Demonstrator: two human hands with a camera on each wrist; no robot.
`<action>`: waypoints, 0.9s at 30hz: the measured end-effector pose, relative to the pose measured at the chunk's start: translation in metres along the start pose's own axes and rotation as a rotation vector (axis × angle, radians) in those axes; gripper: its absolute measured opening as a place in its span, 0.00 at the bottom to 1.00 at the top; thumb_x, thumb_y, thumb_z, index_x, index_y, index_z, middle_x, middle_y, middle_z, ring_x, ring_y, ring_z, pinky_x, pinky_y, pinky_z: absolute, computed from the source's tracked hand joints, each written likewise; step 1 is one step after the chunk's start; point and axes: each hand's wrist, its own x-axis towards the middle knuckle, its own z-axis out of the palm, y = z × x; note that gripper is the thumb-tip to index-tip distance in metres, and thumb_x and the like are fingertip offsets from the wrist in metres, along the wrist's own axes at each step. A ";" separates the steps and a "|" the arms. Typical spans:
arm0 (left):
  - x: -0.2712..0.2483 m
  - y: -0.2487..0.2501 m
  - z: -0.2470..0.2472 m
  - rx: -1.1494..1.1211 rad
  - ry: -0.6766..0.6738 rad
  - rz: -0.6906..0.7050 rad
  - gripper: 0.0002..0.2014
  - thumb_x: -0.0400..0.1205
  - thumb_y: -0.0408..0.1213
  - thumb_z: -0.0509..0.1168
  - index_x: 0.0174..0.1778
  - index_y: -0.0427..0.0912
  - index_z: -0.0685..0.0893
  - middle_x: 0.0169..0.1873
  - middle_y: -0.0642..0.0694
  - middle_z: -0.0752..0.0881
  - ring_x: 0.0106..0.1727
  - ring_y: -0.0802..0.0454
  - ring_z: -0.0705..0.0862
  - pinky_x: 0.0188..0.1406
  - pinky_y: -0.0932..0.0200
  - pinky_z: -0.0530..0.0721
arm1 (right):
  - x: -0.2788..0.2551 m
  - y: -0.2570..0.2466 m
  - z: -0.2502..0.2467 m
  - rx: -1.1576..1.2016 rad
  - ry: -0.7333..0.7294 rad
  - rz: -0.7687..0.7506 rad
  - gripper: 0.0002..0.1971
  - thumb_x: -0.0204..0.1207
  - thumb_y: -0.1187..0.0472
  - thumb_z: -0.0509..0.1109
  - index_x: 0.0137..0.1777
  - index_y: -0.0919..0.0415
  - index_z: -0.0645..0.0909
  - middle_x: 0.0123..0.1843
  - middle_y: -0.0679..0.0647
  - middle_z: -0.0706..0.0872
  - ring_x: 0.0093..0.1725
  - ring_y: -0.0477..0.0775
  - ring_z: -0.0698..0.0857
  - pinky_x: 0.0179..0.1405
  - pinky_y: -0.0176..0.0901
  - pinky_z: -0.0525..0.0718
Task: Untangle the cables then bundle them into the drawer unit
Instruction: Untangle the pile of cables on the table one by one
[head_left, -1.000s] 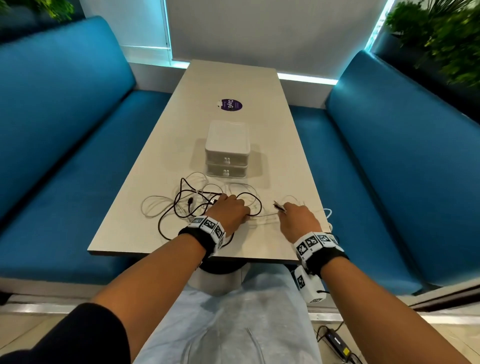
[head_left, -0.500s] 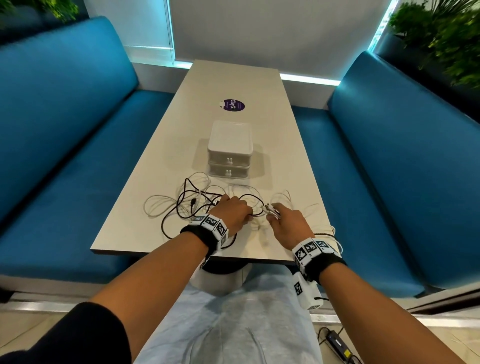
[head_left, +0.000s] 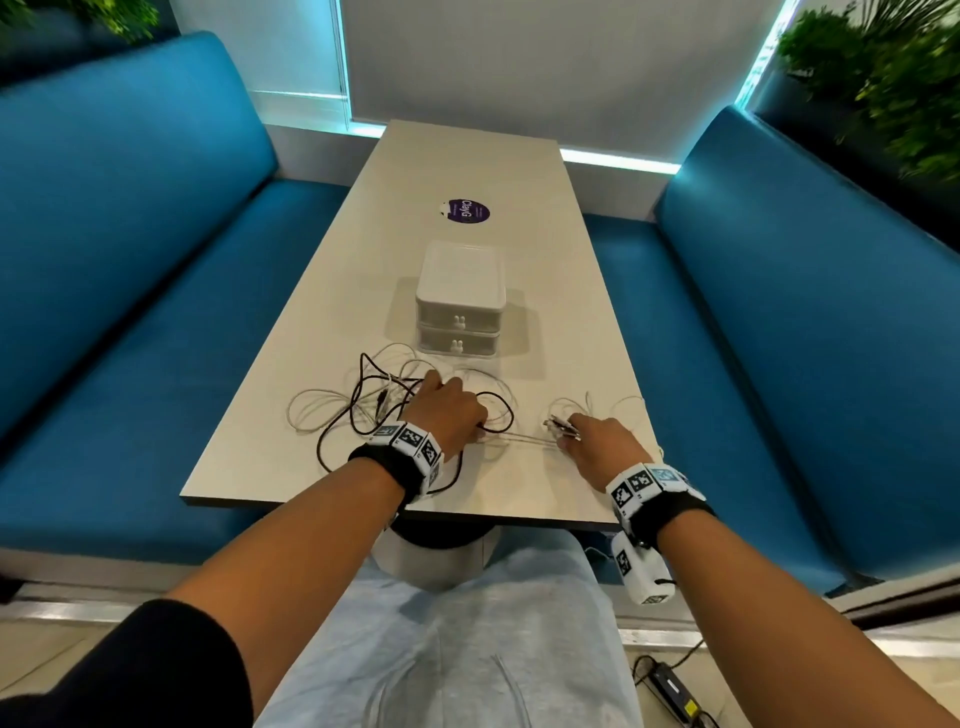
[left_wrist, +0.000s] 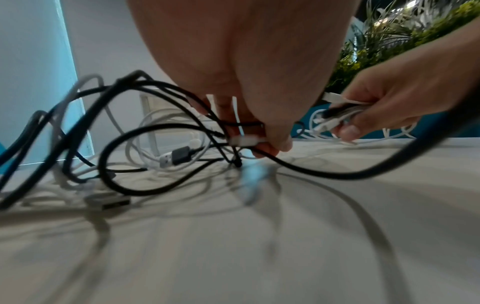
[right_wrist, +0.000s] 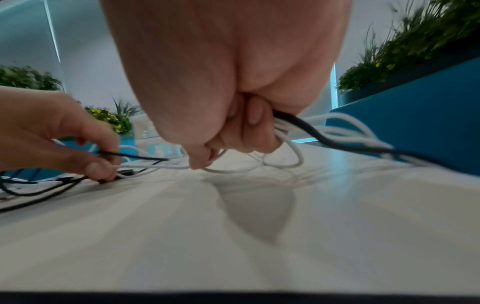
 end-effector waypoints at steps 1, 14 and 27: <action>-0.001 -0.004 0.000 0.007 -0.007 -0.011 0.12 0.87 0.48 0.59 0.52 0.49 0.86 0.50 0.48 0.88 0.60 0.43 0.77 0.62 0.42 0.65 | 0.000 0.009 -0.003 -0.020 0.001 0.031 0.14 0.85 0.50 0.61 0.60 0.60 0.78 0.51 0.65 0.86 0.50 0.68 0.85 0.45 0.50 0.82; -0.009 -0.012 -0.001 -0.243 0.100 -0.031 0.23 0.82 0.37 0.63 0.75 0.50 0.73 0.70 0.47 0.74 0.71 0.45 0.72 0.68 0.46 0.65 | 0.002 0.012 -0.008 0.083 0.198 0.170 0.16 0.84 0.55 0.58 0.70 0.56 0.69 0.49 0.63 0.87 0.52 0.68 0.86 0.49 0.56 0.84; -0.030 -0.047 -0.036 -0.750 0.198 -0.165 0.12 0.82 0.31 0.62 0.53 0.49 0.88 0.51 0.52 0.89 0.52 0.51 0.87 0.56 0.57 0.83 | -0.004 -0.028 0.021 0.212 0.215 -0.006 0.14 0.85 0.56 0.57 0.58 0.67 0.77 0.45 0.69 0.86 0.45 0.72 0.84 0.40 0.53 0.79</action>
